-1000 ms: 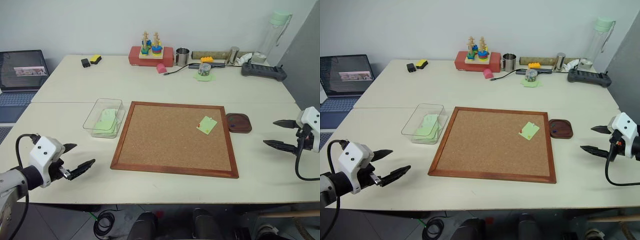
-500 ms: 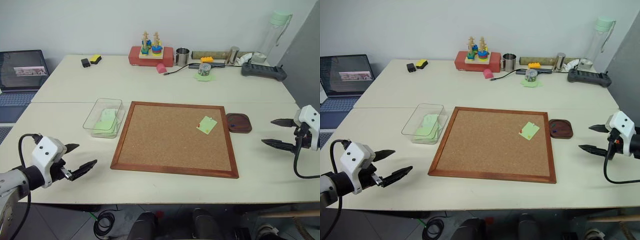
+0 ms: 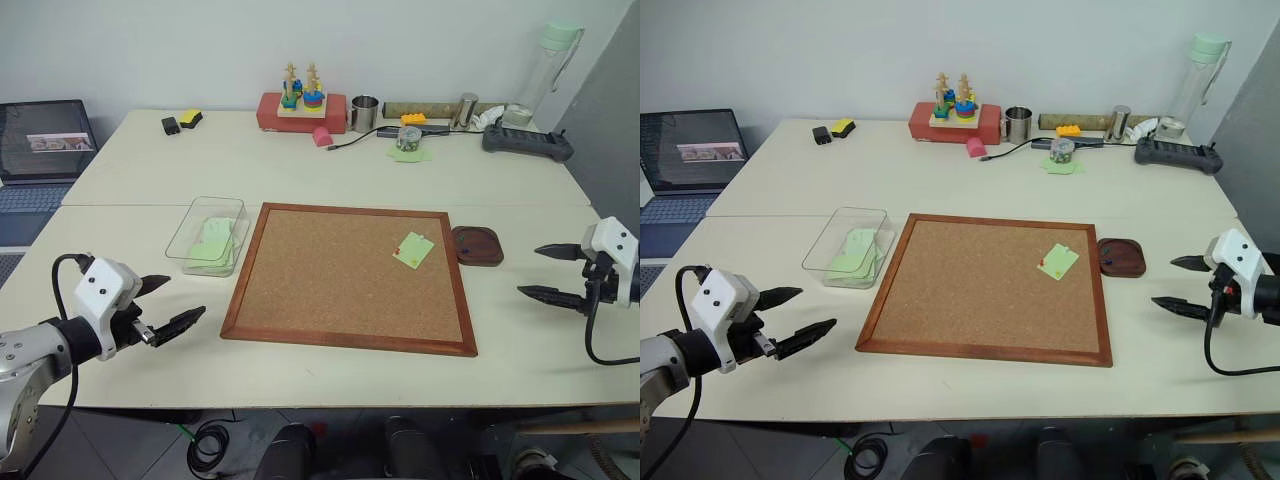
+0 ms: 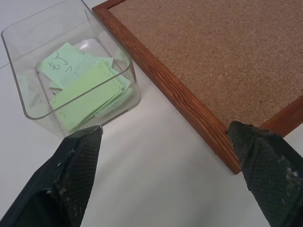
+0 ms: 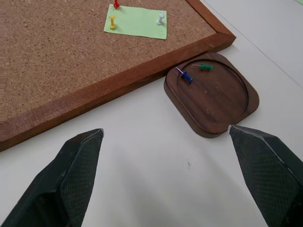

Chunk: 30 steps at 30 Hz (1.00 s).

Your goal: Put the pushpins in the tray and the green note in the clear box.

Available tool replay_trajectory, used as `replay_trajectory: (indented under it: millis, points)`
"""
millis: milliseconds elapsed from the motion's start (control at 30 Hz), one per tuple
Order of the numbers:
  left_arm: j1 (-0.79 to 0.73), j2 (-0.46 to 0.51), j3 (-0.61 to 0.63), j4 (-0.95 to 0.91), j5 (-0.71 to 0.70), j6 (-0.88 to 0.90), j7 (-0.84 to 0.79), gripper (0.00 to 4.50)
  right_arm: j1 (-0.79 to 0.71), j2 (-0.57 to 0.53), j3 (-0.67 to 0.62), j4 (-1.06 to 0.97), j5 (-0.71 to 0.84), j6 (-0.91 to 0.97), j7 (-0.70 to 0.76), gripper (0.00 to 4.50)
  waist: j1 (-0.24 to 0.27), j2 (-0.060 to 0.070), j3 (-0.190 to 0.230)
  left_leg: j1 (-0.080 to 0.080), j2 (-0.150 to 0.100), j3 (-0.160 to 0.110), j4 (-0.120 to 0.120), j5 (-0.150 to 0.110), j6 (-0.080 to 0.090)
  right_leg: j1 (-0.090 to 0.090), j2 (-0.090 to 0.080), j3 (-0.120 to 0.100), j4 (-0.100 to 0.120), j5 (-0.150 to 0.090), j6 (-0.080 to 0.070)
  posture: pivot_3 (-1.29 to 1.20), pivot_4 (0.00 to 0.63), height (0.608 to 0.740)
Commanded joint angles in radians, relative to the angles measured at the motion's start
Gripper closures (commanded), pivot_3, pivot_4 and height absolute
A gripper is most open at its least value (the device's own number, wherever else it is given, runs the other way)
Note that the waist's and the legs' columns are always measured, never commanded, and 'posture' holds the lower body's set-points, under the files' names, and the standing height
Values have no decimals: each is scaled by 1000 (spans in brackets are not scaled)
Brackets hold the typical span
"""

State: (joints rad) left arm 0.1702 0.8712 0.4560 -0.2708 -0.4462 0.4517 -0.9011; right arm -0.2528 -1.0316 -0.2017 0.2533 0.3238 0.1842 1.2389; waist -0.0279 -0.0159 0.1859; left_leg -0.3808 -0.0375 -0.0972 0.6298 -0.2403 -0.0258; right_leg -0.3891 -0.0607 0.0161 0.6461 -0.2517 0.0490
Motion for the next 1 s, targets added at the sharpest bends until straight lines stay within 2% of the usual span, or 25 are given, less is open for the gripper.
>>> replay_trajectory:
  millis: [33,333,500,600,700,833,1000]
  points:
    - [-66,10,-23,-55,-35,5,-12,583,7,18,-42,-84,49,43,-23,0,1,0,0,0,0,0,0,0,0,0,0,0,0,0,0,0,150,740]
    - [-184,-1,-78,-162,-187,117,-34,2227,91,83,-77,-337,115,146,-110,0,2,0,0,-1,-1,-1,0,0,0,0,0,0,0,0,1,0,150,740]
    - [-352,-63,-251,-170,-164,155,40,3303,118,85,-85,-444,151,193,-125,0,5,0,0,-1,-1,-1,1,0,0,0,1,-1,0,-1,3,0,150,740]
    - [-446,-133,-375,-110,-102,129,57,3882,102,102,-65,-473,153,207,-153,0,9,0,0,-1,-1,-1,2,0,0,2,2,0,0,-1,7,0,150,740]
    - [-512,-192,-492,-13,-8,56,45,4442,89,139,-54,-506,166,239,-206,0,16,-1,0,-1,-2,0,4,0,0,2,2,0,0,2,4,0,150,740]
    - [-582,-265,-590,127,100,-57,42,4478,31,209,-18,-505,166,275,-279,0,15,-1,0,-2,-1,1,3,0,0,0,2,1,0,2,3,0,150,740]
    - [-611,-367,-666,307,195,-196,39,4478,-103,323,100,-418,72,273,-393,0,13,-1,0,-2,-1,1,4,0,0,0,3,1,0,2,3,0,150,740]
